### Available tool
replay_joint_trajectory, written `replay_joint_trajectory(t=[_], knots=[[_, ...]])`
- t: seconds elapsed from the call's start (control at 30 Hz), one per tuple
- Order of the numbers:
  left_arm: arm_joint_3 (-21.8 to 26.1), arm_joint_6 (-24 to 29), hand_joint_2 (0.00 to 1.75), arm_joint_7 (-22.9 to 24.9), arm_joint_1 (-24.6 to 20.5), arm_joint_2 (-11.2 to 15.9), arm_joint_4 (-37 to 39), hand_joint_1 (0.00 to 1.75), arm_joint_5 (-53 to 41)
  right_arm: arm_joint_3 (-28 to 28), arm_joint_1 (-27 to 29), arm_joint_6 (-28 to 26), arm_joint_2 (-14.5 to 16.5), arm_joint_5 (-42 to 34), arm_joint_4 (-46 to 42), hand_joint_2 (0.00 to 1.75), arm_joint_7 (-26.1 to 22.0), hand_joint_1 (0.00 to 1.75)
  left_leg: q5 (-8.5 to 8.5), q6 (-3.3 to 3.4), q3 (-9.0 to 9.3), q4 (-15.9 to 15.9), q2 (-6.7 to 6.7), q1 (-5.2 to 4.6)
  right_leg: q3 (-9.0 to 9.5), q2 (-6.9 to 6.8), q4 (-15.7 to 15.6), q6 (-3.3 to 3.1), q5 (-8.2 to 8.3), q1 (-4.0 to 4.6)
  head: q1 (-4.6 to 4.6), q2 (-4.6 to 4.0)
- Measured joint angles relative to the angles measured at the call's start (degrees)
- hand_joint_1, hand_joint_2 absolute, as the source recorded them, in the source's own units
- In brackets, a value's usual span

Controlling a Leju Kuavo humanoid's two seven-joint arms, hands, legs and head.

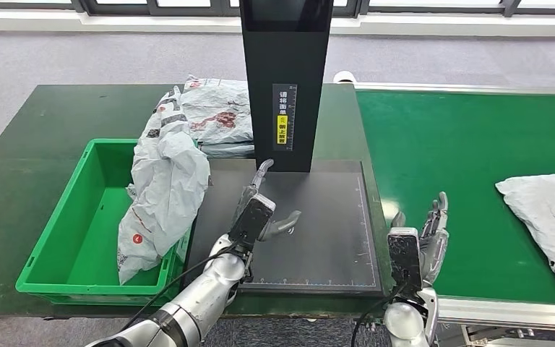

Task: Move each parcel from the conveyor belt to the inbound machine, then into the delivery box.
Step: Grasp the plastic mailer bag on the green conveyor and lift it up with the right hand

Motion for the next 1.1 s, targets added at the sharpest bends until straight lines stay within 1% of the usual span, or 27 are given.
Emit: replay_joint_trajectory(t=[0.17, 0.33, 0.87, 1.1], knots=[[1.6, 0.5, 1.75, -1.4, 0.7, 0.0, -1.0, 0.0, 0.5, -0.6, 0.6, -0.8, -0.4, 1.0, 0.4, 1.75, 0.4, 0.0, 0.0, 0.0, 0.0, 0.0, 0.0, 0.0, 0.0, 0.0, 0.0, 0.0, 0.0, 0.0, 0.0, 0.01], [2.4, 0.5, 1.75, -1.7, 0.9, 0.0, -2.1, 0.0, 0.7, -1.4, 1.2, -0.9, -0.6, 1.3, 0.5, 1.75, 0.3, 0.0, 0.0, 0.0, 0.0, 0.0, 0.0, 0.0, 0.0, 0.0, 0.0, 0.0, 0.0, 0.0, 0.01, 0.01], [2.6, 0.6, 1.75, -1.9, 1.1, 0.0, -2.8, 0.0, 0.9, -1.5, 1.6, -1.0, -0.8, 1.3, 0.5, 1.75, 0.3, 0.0, 0.0, 0.0, 0.0, 0.0, 0.0, 0.0, 0.0, 0.0, 0.0, 0.0, 0.0, 0.0, -0.01, 0.0], [2.6, 2.4, 1.75, -2.5, 1.6, 0.0, -4.1, 0.0, 0.3, -1.5, 1.9, -1.3, -0.8, 2.5, 0.5, 1.75, 0.1, 0.0, 0.0, 0.0, 0.0, 0.0, 0.0, 0.0, 0.0, 0.0, 0.0, 0.0, 0.0, 0.0, 0.0, 0.01]])
